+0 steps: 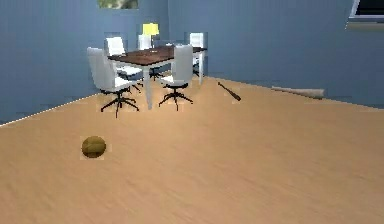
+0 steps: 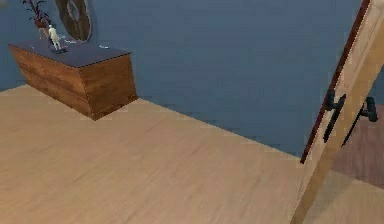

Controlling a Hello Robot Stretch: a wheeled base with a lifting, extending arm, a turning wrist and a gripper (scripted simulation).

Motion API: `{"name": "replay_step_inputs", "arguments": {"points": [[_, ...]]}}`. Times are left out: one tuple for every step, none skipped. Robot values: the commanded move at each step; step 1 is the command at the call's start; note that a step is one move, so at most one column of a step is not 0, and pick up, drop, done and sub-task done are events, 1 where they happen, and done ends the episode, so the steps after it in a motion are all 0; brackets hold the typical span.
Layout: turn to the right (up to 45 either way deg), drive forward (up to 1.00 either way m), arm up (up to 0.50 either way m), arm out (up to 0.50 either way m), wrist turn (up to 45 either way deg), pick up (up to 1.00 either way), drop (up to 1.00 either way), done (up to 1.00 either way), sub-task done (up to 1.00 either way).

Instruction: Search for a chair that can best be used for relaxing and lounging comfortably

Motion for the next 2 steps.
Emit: {"name": "replay_step_inputs", "arguments": {"points": [[0.0, 1.0, 0.0, 0.0, 0.0, 0.0, 0.0, 0.0, 0.0], [0.0, 1.0, 0.0, 0.0, 0.0, 0.0, 0.0, 0.0, 0.0]]}}
